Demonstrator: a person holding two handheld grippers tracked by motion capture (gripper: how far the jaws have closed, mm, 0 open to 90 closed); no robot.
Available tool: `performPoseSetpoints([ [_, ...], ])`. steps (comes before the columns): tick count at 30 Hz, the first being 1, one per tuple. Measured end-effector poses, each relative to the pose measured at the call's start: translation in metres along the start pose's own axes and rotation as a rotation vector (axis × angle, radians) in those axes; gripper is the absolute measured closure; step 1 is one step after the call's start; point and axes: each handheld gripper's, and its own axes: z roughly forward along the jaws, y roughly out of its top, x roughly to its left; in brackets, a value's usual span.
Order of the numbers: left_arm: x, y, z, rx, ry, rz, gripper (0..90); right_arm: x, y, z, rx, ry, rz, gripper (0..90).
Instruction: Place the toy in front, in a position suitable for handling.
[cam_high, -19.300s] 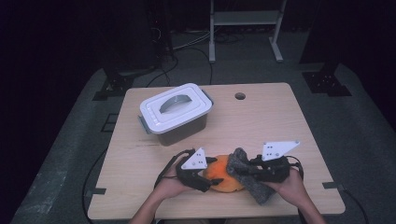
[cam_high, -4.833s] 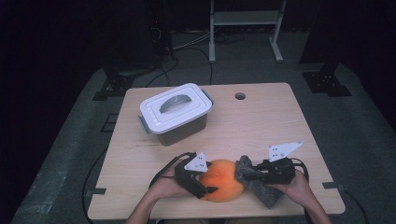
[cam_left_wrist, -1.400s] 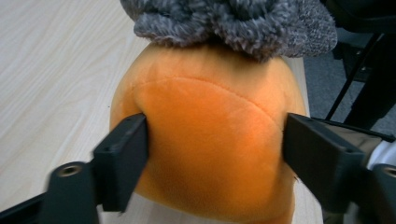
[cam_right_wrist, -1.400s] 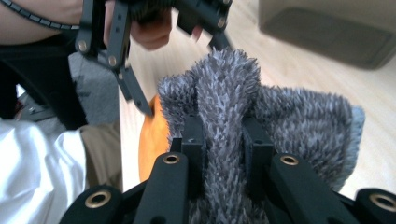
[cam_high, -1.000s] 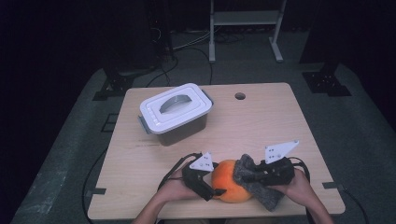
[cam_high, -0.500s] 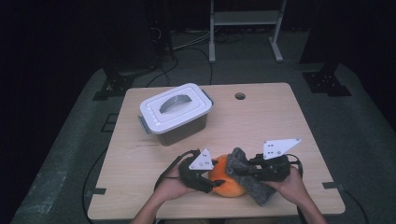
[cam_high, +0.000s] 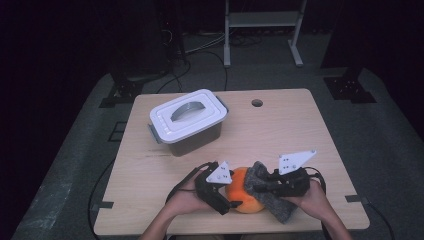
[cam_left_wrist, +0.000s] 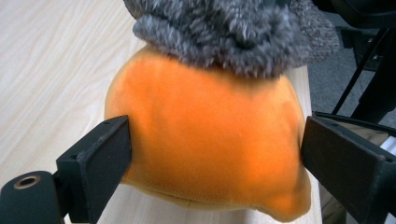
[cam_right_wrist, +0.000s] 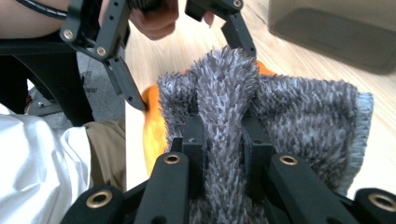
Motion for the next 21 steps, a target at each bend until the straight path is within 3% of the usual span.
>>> performPoseSetpoints([
  [6,-0.006,0.003,-0.003,-0.015,0.032,0.02,29.4,-0.001,-0.001,-0.004,0.005,0.002,0.012,75.0],
  [10,-0.011,0.011,-0.002,-0.023,0.041,0.002,28.3,0.011,0.014,-0.017,-0.054,-0.013,-0.029,75.1],
  [12,-0.015,0.016,0.0,-0.036,0.043,0.008,27.9,0.015,0.017,-0.018,-0.055,-0.015,-0.041,75.1],
  [13,-0.02,0.021,0.001,-0.049,0.044,0.023,27.1,0.022,0.024,-0.014,-0.042,-0.029,-0.066,75.1],
  [16,-0.024,0.023,0.002,-0.047,0.051,0.037,26.3,0.026,0.026,-0.008,-0.014,-0.029,-0.082,75.2],
  [21,-0.016,0.017,0.002,-0.053,0.046,0.004,25.6,0.022,0.019,-0.006,0.03,-0.026,-0.088,75.3],
])
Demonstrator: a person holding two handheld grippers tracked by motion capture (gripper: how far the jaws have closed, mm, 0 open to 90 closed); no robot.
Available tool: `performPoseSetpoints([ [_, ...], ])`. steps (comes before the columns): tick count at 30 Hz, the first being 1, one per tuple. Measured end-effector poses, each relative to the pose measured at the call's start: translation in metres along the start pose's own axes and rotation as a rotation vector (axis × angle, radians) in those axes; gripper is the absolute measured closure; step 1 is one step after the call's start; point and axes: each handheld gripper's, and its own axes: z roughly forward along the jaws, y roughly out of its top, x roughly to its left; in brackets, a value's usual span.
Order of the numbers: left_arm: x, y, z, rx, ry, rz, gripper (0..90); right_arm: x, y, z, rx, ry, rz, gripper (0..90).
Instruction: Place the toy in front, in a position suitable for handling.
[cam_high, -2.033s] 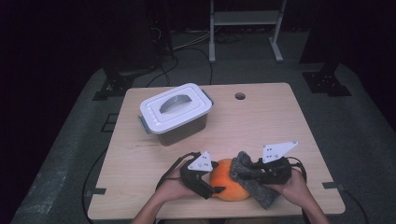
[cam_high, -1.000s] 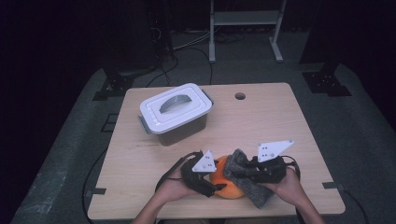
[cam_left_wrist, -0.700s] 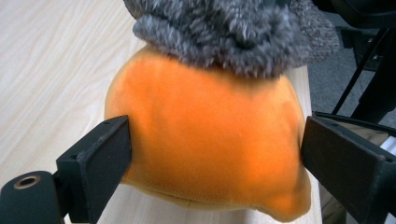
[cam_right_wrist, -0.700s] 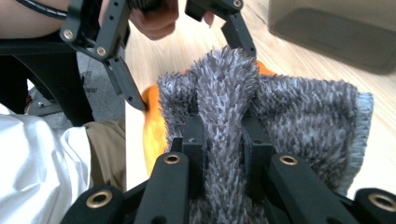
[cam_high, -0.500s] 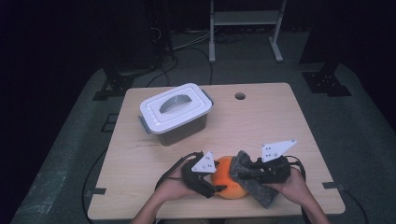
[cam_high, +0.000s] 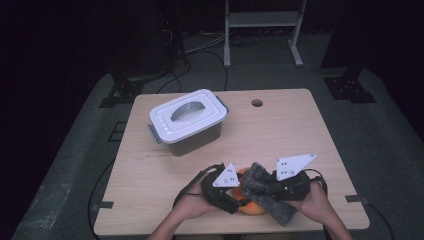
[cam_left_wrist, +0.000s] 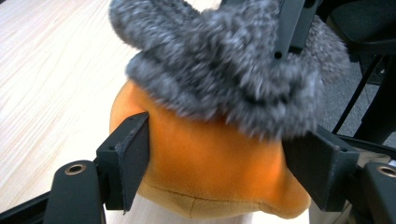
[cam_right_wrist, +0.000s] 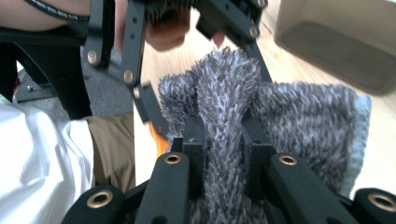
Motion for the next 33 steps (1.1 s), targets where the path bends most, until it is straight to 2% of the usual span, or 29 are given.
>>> performPoseSetpoints([
  [3,0.0,-0.001,0.0,-0.004,0.002,0.002,24.9,-0.002,-0.003,-0.003,0.007,0.0,0.008,75.2],
  [4,0.0,0.0,0.001,-0.004,0.004,0.004,24.1,-0.003,-0.003,-0.004,-0.009,-0.006,0.022,74.9],
  [5,-0.001,0.0,0.002,0.0,0.007,0.011,24.1,-0.003,-0.003,-0.004,-0.009,-0.006,0.022,74.9],
  [8,-0.005,0.0,0.004,-0.002,0.003,0.026,23.2,0.0,0.001,0.0,-0.058,0.0,0.023,74.9],
  [11,-0.003,-0.001,0.002,0.002,0.0,0.03,23.3,0.0,0.002,0.003,-0.041,0.006,0.015,75.0],
  [13,-0.003,-0.003,0.002,0.002,-0.005,0.036,23.3,-0.003,-0.001,-0.001,-0.044,-0.005,0.028,75.0],
  [14,-0.004,-0.003,0.001,0.003,-0.013,0.048,23.3,-0.009,-0.005,-0.008,-0.072,-0.049,0.056,74.9],
  [15,-0.004,-0.003,0.001,0.003,-0.013,0.048,23.3,-0.009,-0.005,-0.008,-0.072,-0.049,0.056,74.9],
  [16,-0.004,-0.003,0.001,0.002,-0.013,0.043,23.1,-0.017,-0.013,-0.011,-0.083,-0.065,0.096,74.9],
  [18,-0.002,-0.003,0.001,0.003,-0.016,0.036,21.2,-0.021,-0.02,-0.009,-0.085,-0.042,0.13,74.9],
  [21,0.002,-0.002,-0.003,-0.016,-0.014,0.009,17.1,-0.021,-0.022,-0.007,-0.078,-0.028,0.131,74.9],
  [23,0.003,-0.002,-0.004,-0.018,-0.005,0.003,12.9,-0.021,-0.022,-0.007,-0.077,-0.026,0.13,74.9],
  [24,0.005,-0.002,-0.004,-0.01,0.016,-0.004,10.3,-0.02,-0.022,-0.007,-0.073,-0.013,0.129,74.9],
  [25,0.005,-0.002,-0.003,-0.013,0.014,-0.013,9.9,-0.02,-0.023,-0.006,-0.071,-0.007,0.127,74.9],
  [28,0.005,-0.004,0.0,0.005,-0.001,-0.019,9.7,-0.018,-0.021,-0.005,-0.051,0.004,0.114,74.9],
  [29,0.005,-0.004,0.0,0.005,-0.001,-0.019,12.2,-0.017,-0.02,-0.005,-0.042,0.003,0.107,74.9],
  [30,0.002,-0.005,0.002,0.015,-0.003,0.001,14.0,-0.016,-0.018,-0.004,-0.038,-0.001,0.096,75.0],
  [33,-0.001,-0.007,0.004,-0.006,-0.008,0.008,16.5,-0.011,-0.01,-0.004,-0.039,-0.016,0.065,75.0],
])
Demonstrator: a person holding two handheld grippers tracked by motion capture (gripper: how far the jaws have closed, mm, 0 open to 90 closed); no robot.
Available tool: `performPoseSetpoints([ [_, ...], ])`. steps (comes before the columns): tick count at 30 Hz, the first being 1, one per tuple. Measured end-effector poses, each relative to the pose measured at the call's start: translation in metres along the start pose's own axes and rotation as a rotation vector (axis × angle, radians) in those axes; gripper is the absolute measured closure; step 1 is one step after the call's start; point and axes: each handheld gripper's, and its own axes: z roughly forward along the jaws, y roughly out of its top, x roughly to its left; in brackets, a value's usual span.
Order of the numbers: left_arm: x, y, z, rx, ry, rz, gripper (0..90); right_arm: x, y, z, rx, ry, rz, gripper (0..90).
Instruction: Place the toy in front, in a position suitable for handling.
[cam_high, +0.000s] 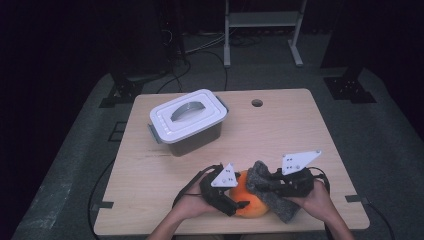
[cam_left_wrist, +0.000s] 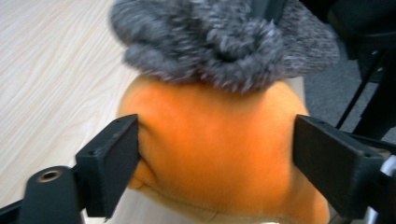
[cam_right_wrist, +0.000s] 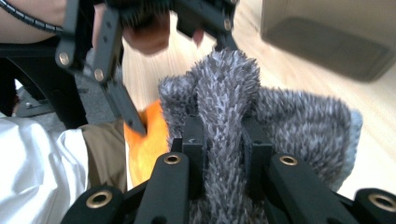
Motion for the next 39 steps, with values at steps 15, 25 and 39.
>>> performPoseSetpoints([
  [15,-0.002,-0.004,0.002,-0.006,-0.002,0.043,16.3,-0.005,-0.004,-0.001,-0.012,0.009,0.019,74.8],
  [25,0.006,-0.008,0.002,0.005,-0.018,-0.011,9.7,-0.007,-0.013,0.005,0.0,0.022,0.041,74.9],
  [39,0.011,-0.022,0.001,0.045,-0.006,0.042,19.4,-0.001,-0.01,0.013,0.03,0.059,0.011,74.7],
])
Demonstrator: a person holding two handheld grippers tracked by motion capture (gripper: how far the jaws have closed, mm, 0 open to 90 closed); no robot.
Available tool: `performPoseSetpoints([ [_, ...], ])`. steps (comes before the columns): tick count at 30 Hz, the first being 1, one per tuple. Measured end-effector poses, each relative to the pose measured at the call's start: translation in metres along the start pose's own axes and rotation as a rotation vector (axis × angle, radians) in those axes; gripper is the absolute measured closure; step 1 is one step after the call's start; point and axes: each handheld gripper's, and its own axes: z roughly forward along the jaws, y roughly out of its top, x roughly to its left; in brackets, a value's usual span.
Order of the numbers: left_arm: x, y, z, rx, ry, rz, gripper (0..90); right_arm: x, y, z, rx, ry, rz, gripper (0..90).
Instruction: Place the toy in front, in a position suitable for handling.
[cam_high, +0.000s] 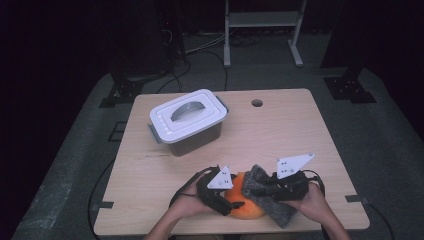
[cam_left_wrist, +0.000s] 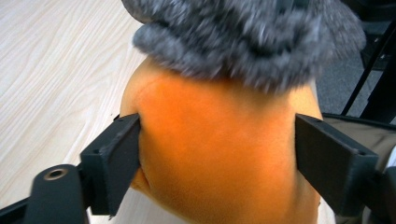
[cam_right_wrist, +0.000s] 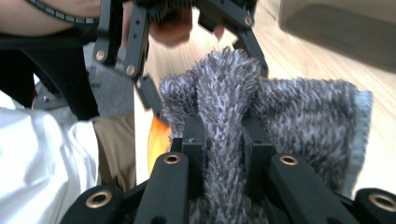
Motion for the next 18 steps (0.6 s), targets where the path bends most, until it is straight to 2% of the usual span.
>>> performPoseSetpoints([
  [4,0.006,-0.004,-0.003,0.013,-0.031,-0.033,16.0,-0.005,-0.008,-0.004,0.004,0.0,0.024,74.7],
  [6,0.004,0.001,-0.003,0.015,-0.041,-0.026,10.0,-0.004,-0.008,-0.001,0.01,0.003,0.015,74.7],
  [7,0.002,0.003,-0.004,-0.003,-0.04,-0.015,8.6,-0.002,-0.007,0.0,0.012,0.006,0.012,74.6],
  [9,0.001,0.005,-0.004,-0.02,-0.037,-0.011,8.2,-0.001,-0.006,0.002,0.005,0.013,0.009,74.6],
  [10,0.0,0.006,-0.002,-0.025,-0.028,-0.006,8.2,0.004,-0.005,0.009,0.005,0.03,-0.01,74.4],
  [12,0.0,0.003,-0.001,-0.012,-0.026,0.001,10.8,0.008,-0.003,0.013,0.011,0.027,-0.027,74.3],
  [14,0.001,0.0,-0.002,-0.021,-0.025,0.005,16.3,0.008,-0.001,0.012,0.018,0.022,-0.035,74.4],
  [18,0.003,-0.005,-0.003,-0.017,-0.024,0.007,21.4,0.002,-0.005,0.006,0.024,0.019,-0.019,74.3],
])
